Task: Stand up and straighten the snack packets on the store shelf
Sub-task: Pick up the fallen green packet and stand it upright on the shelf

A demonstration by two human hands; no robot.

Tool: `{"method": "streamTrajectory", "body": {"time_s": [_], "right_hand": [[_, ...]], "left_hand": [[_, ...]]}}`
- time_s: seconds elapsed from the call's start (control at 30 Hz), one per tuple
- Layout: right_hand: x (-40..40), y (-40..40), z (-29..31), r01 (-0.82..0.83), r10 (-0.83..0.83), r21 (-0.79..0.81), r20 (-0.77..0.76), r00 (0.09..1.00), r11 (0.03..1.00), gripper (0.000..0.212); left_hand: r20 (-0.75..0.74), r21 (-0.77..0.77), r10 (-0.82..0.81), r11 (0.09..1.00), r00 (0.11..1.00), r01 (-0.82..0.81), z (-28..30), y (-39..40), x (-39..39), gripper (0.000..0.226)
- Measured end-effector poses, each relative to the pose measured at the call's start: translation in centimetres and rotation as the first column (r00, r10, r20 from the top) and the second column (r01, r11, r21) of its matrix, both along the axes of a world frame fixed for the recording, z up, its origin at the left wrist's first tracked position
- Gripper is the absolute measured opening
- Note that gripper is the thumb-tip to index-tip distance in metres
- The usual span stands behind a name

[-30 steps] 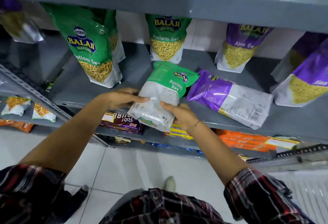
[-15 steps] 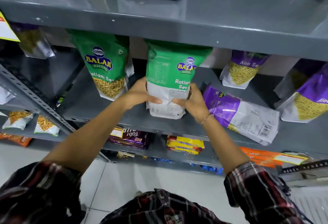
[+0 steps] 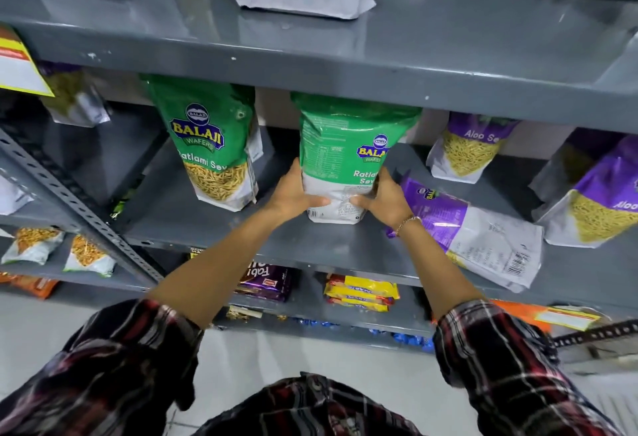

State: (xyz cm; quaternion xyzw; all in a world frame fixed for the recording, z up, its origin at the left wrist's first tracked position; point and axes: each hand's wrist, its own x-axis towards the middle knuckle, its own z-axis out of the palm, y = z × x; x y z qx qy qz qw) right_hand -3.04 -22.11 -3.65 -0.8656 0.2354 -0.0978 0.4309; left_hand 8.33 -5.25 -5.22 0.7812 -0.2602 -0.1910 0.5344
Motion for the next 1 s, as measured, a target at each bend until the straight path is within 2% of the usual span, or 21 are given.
{"method": "streamTrajectory", "body": {"time_s": [0.07,0.1,0.17,0.2,0.23,0.3,0.37,0.5,0.6,0.67,0.77,0.83,0.9,1.0], "right_hand": [[-0.3,-0.5,0.2,0.002,-0.003,-0.029,-0.025,1.000,1.000,0.055],[-0.5,-0.6,0.2,0.018,-0.018,-0.031,-0.021,1.000,0.999,0.050],[-0.8,-0.5,0.2,0.056,-0.056,0.012,0.005,0.998,0.998,0.041],[-0.9,-0.3,0.2,0.071,-0.072,0.029,0.019,0.997,0.997,0.038],[-1.0,-0.1,0.1,0.088,-0.090,0.036,0.032,0.995,0.995,0.036],[-1.0,0.3,0.1,0.127,-0.128,0.032,0.051,0.990,0.991,0.034],[-1.2,0.6,0.0,0.156,-0.157,0.013,0.046,0.987,0.988,0.033],[-1.8,1.0,0.2,0.179,-0.179,-0.073,0.004,0.984,0.981,0.026],[-2.5,2.2,0.7,0.174,-0.193,-0.204,-0.077,0.978,0.963,0.028],[-3.0,3.8,0.8,0.178,-0.201,-0.224,-0.084,0.976,0.958,0.025],[-3.1,6.7,0.7,0.112,-0.126,-0.186,-0.065,0.990,0.976,0.011],[-3.0,8.3,0.6,0.036,-0.041,-0.110,-0.041,0.998,0.993,0.009],[-3.0,8.6,0.6,0.029,-0.029,-0.060,0.001,1.000,0.998,0.013],[-3.1,6.4,0.7,0.155,-0.153,-0.047,0.044,0.987,0.987,0.010]], "left_hand": [[0.042,-0.053,0.059,0.997,0.997,-0.057,0.1,0.6,-1.1,0.091],[0.116,-0.085,0.136,0.988,0.984,-0.126,0.0,0.9,-1.8,0.085],[0.290,-0.168,0.292,0.953,0.912,-0.252,-0.5,1.5,-3.7,0.059],[0.338,-0.203,0.309,0.946,0.889,-0.252,-0.8,1.7,-4.8,0.045],[0.370,-0.202,0.261,0.959,0.892,-0.197,-1.1,1.8,-5.8,0.034],[0.400,-0.089,0.033,0.996,0.916,0.003,-1.7,1.5,-7.0,0.025],[0.399,0.035,-0.153,0.988,0.904,0.152,-2.2,1.3,-7.4,0.030],[0.432,0.082,-0.211,0.977,0.877,0.195,-2.9,1.8,-6.7,0.038],[0.415,0.108,-0.192,0.981,0.889,0.162,-3.5,2.3,-6.1,0.048],[0.394,0.091,-0.134,0.990,0.909,0.106,-3.8,2.4,-5.8,0.054],[0.290,0.029,-0.029,0.999,0.956,0.021,-3.6,2.3,-5.6,0.065],[0.254,0.046,0.019,0.998,0.967,-0.032,-3.6,2.4,-5.2,0.068],[0.276,0.087,0.022,0.995,0.961,-0.047,-3.6,2.7,-4.7,0.065],[0.273,0.117,-0.020,0.993,0.962,-0.012,-3.8,3.1,-4.1,0.045]]}}
